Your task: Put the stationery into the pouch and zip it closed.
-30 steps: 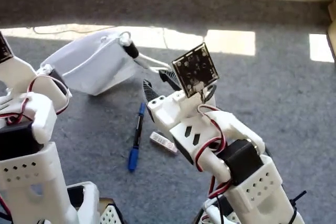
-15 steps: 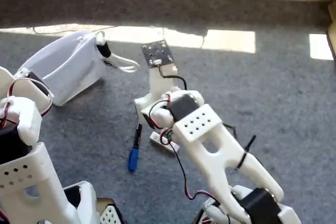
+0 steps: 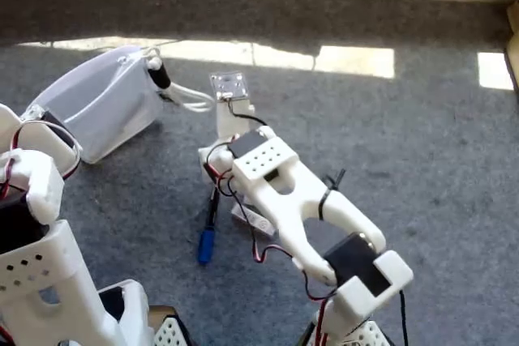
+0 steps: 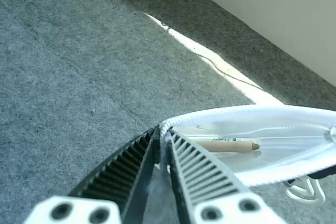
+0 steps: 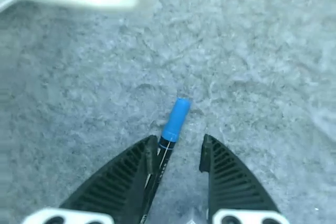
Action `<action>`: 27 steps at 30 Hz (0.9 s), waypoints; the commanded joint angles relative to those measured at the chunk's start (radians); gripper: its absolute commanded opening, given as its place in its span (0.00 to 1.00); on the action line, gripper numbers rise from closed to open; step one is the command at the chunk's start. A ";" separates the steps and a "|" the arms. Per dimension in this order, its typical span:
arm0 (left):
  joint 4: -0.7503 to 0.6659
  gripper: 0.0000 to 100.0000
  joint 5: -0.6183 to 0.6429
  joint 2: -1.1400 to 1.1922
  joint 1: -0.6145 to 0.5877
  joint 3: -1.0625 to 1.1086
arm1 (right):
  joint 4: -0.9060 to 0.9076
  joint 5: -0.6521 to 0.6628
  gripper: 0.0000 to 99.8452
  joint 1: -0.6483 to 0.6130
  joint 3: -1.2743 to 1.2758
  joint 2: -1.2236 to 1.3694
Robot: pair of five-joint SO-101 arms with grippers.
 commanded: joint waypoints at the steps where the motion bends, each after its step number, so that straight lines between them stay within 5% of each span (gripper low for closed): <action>1: 0.003 0.01 0.008 0.002 -0.012 -0.047 | -0.022 -0.014 0.14 0.007 -0.099 0.041; 14: 0.021 0.01 0.006 0.002 -0.012 -0.048 | 0.041 -0.009 0.13 0.007 -0.189 0.216; 27: 0.021 0.01 0.006 0.002 -0.012 -0.047 | 0.171 -0.008 0.01 0.013 -0.295 0.262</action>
